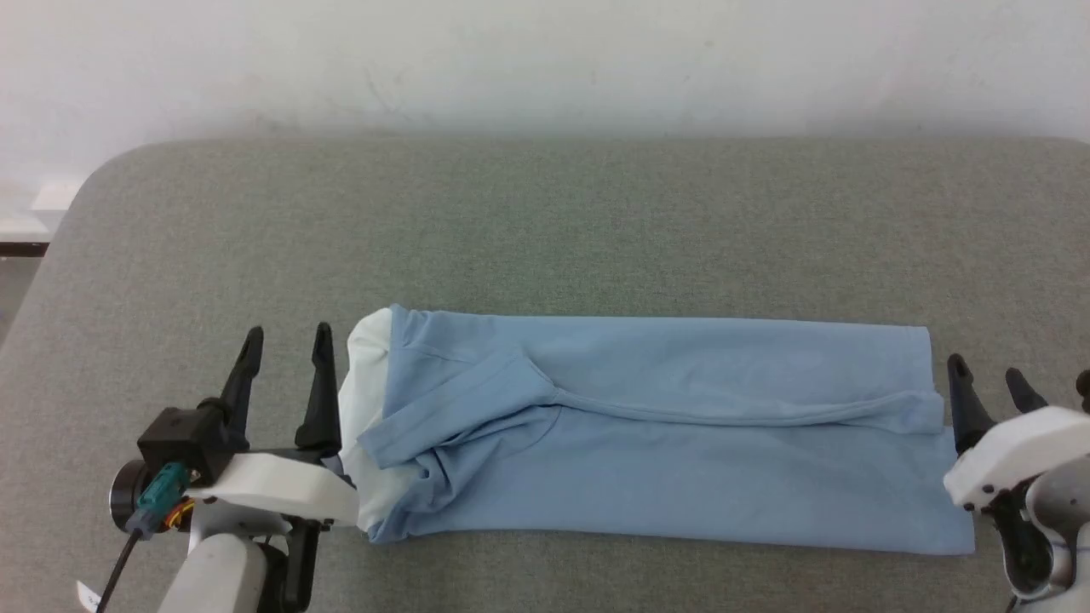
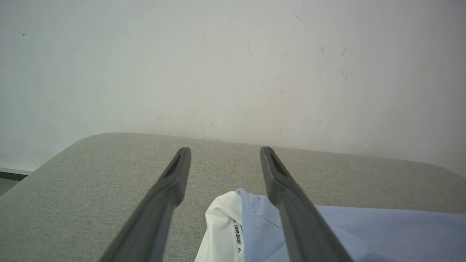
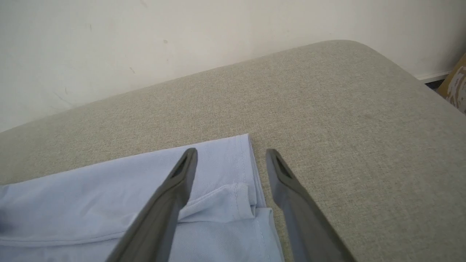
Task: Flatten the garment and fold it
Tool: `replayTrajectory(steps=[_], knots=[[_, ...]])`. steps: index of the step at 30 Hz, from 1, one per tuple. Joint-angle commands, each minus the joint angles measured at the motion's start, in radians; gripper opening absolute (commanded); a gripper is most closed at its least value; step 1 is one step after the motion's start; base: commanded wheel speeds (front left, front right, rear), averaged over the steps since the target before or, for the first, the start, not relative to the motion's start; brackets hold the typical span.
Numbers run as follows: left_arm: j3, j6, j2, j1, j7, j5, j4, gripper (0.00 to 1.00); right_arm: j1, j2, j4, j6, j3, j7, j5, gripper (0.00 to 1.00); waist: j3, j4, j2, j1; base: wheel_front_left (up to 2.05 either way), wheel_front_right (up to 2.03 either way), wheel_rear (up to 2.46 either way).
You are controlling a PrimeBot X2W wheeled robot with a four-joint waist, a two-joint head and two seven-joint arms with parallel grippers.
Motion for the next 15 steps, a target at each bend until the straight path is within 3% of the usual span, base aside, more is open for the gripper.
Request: replayTrajectory(steps=[1, 7, 15], knots=[[0.026, -0.018, -0.024, -0.014, -0.004, 0.039, -0.004, 1.0, -0.043, 0.004, 0.043, -0.001, -0.019, -0.002, -0.014, 1.0, 0.007, -0.004, 0.0, -0.0001, 0.0, 0.0, 0.0], [0.075, -0.053, -0.09, -0.007, -0.005, 0.124, -0.007, 1.0, -0.14, 0.007, 0.201, -0.001, -0.071, 0.035, -0.047, 1.0, 0.014, -0.005, 0.0, -0.0001, 0.0, 0.0, 0.0], [0.131, -0.111, -0.148, 0.001, -0.005, 0.194, 0.016, 1.0, -0.241, 0.007, 0.426, -0.001, -0.14, 0.193, -0.147, 1.0, 0.024, 0.006, 0.0, -0.0001, 0.0, 0.0, 0.0]])
